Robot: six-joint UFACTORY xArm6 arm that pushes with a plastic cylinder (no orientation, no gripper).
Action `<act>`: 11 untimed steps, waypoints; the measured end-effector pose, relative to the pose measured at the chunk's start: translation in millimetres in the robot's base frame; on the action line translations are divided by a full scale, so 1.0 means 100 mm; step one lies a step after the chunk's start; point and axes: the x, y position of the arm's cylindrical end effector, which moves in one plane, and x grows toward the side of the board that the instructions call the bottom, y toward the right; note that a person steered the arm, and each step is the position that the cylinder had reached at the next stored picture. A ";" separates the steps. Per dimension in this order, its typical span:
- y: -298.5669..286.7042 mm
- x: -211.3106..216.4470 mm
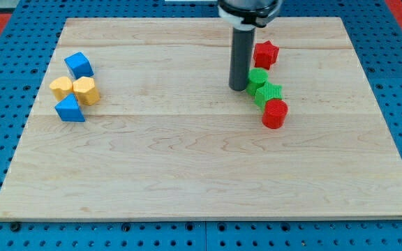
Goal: Slightly move the green blocks towards right
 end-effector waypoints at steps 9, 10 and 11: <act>0.27 0.21; -0.02 0.60; 0.18 0.80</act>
